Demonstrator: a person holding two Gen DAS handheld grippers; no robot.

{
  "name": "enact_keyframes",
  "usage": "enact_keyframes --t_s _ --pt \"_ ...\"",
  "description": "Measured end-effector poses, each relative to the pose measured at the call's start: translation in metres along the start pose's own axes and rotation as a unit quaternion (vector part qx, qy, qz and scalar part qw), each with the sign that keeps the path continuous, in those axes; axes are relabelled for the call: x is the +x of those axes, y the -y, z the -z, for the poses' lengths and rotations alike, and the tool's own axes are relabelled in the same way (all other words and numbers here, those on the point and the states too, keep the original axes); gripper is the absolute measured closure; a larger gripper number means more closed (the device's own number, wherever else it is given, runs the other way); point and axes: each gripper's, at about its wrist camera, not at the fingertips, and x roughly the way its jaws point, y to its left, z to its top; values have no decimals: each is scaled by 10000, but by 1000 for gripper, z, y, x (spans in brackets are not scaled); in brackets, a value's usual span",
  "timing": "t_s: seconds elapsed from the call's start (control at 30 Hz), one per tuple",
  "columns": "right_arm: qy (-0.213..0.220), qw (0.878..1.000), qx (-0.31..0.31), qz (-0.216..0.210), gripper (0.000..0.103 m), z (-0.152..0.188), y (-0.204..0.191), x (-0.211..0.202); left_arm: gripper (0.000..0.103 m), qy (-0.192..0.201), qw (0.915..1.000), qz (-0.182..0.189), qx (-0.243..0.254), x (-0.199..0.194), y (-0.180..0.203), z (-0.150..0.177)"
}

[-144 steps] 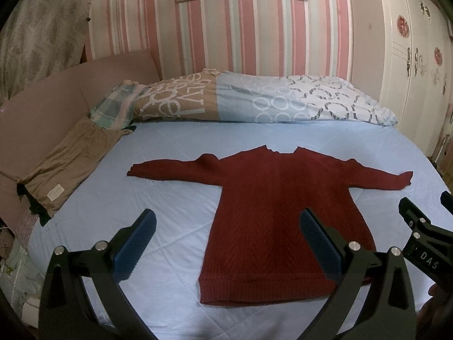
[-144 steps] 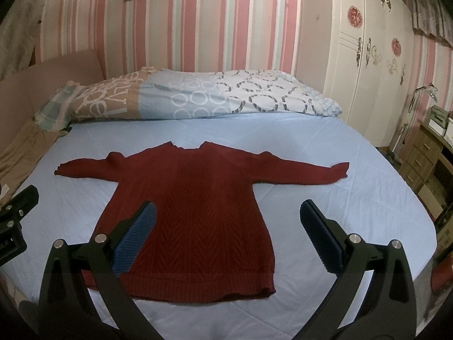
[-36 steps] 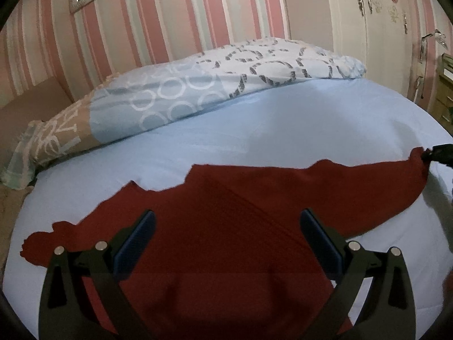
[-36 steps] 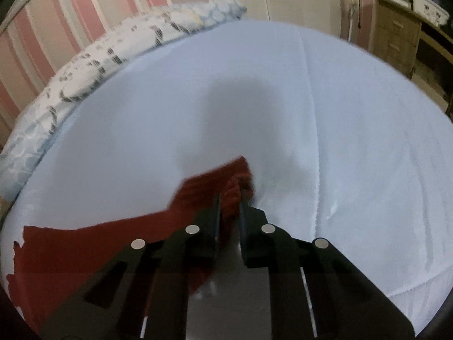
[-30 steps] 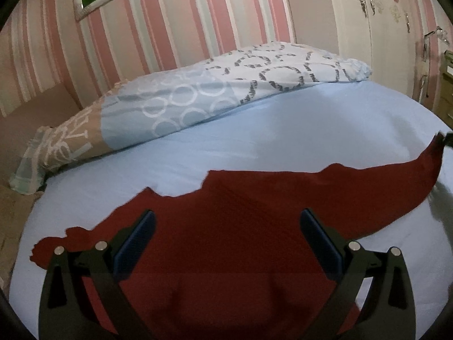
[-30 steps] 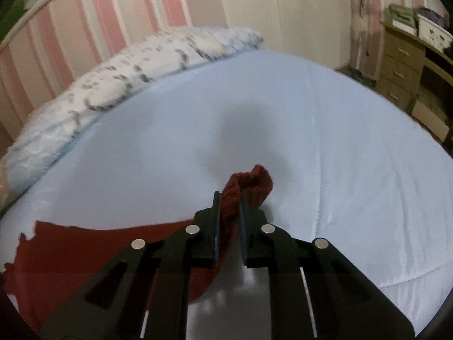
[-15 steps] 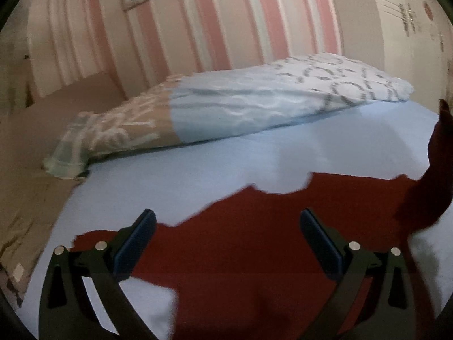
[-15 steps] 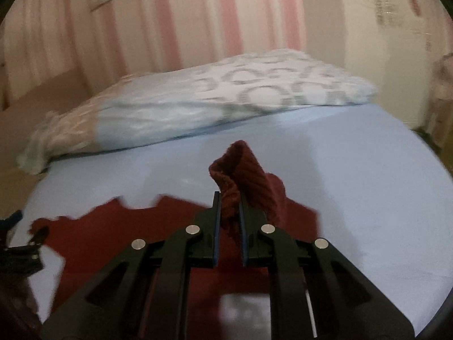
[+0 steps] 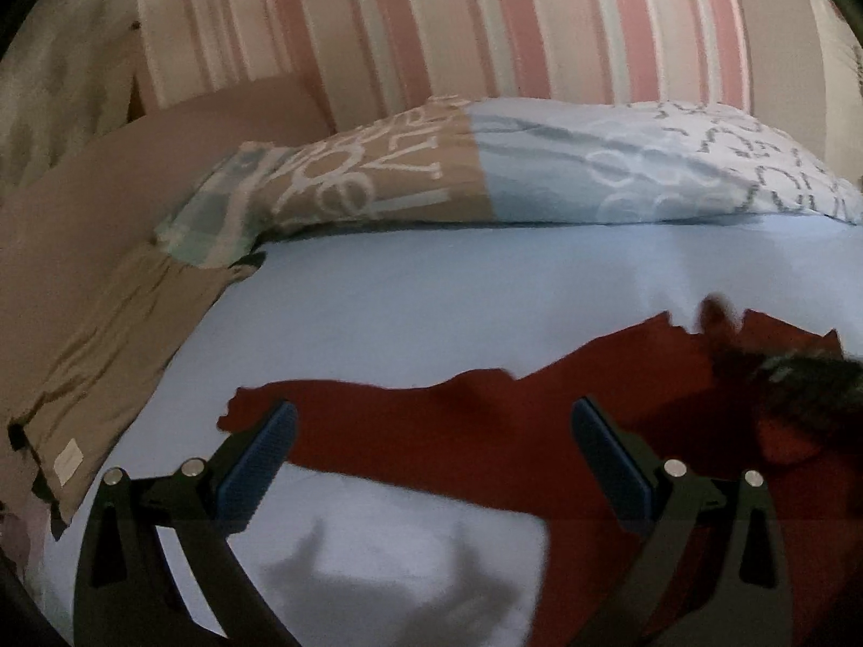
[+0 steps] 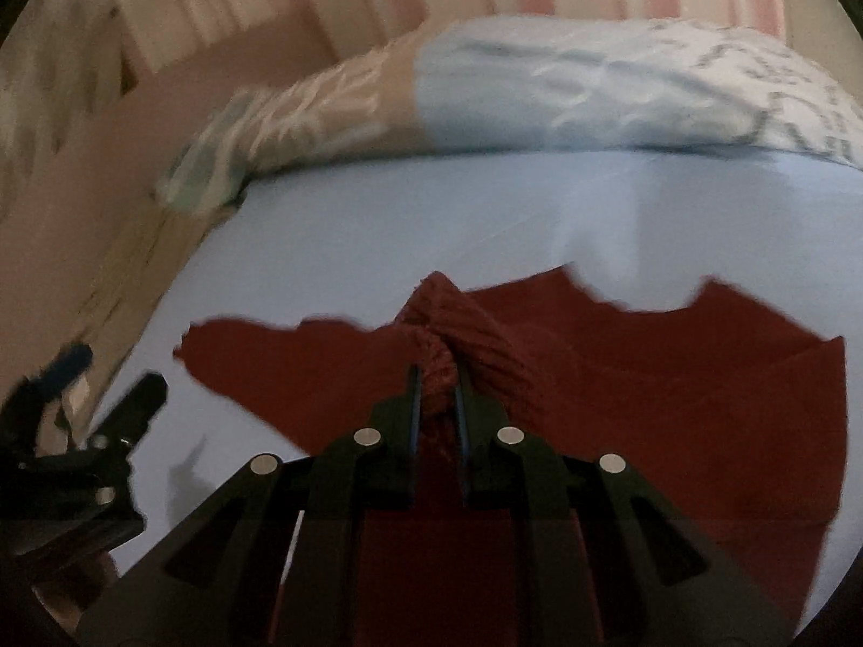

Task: Fold small clothes
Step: 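Fold the sleeve across the sweater body with the right gripper and release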

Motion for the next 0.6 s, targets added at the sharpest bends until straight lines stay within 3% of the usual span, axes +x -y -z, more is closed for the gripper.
enact_keyframes --t_s 0.2,0.6 --pt "-377 9991 112 131 92 17 -8 49 2 -103 9999 -117 -42 7 -16 13" --pt "-205 9985 352 362 92 14 -14 71 2 -102 9998 -156 -38 23 -23 14"
